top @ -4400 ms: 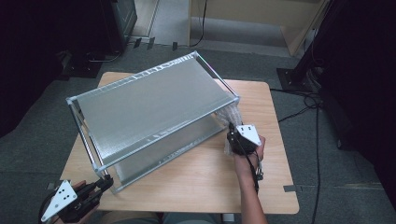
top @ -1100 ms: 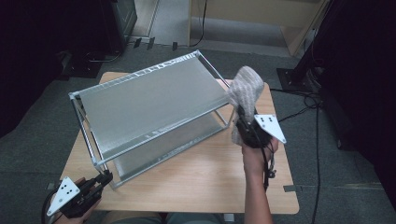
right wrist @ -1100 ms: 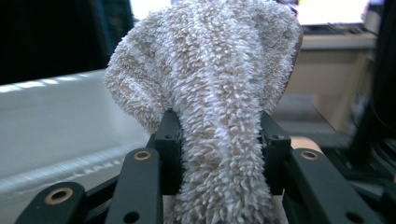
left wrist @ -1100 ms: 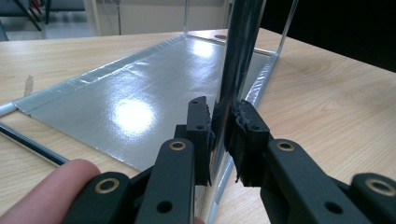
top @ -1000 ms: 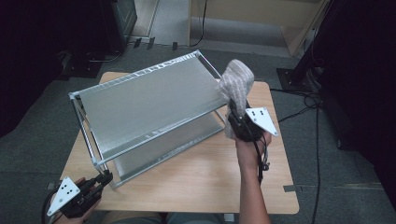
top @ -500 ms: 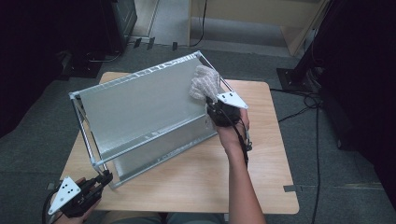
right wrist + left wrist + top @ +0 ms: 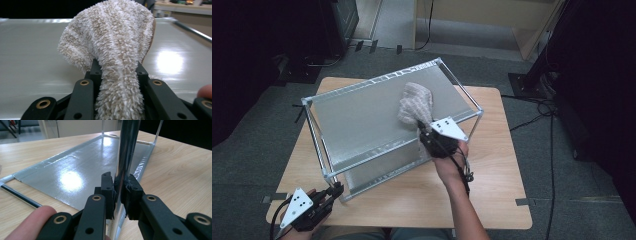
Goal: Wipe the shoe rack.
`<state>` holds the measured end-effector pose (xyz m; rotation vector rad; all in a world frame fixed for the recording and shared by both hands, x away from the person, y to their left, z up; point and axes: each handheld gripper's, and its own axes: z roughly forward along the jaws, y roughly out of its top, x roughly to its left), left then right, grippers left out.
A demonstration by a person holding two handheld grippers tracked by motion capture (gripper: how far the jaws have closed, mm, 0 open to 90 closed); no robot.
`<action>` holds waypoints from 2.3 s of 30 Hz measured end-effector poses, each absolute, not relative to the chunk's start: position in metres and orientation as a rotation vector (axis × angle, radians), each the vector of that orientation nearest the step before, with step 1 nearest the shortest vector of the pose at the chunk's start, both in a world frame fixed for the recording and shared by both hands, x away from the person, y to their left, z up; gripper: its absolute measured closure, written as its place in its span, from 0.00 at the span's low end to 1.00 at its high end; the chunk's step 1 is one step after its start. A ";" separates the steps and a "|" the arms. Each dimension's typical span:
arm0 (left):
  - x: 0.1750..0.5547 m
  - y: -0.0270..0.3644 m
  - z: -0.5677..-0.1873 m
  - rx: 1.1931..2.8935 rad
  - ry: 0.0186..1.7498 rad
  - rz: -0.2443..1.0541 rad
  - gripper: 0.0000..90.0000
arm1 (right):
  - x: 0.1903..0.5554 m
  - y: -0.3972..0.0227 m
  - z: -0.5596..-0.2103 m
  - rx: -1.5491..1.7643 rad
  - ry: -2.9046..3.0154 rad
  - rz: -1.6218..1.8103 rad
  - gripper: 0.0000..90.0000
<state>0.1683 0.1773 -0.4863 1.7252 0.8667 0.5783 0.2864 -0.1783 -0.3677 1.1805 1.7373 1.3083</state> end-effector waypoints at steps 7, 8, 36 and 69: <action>0.170 0.172 -0.487 1.719 0.865 0.569 0.89 | 0.263 -0.126 -0.369 1.074 1.821 1.371 0.78; 0.171 0.170 -0.487 1.714 0.867 0.570 0.89 | 0.259 -0.117 -0.369 1.056 1.833 1.380 0.78; 0.171 0.165 -0.487 1.739 0.863 0.597 0.90 | 0.262 -0.118 -0.371 1.020 1.819 1.378 0.77; 0.205 0.179 -0.492 1.710 0.989 0.677 0.90 | 0.235 -0.302 -0.388 1.249 1.411 1.299 0.69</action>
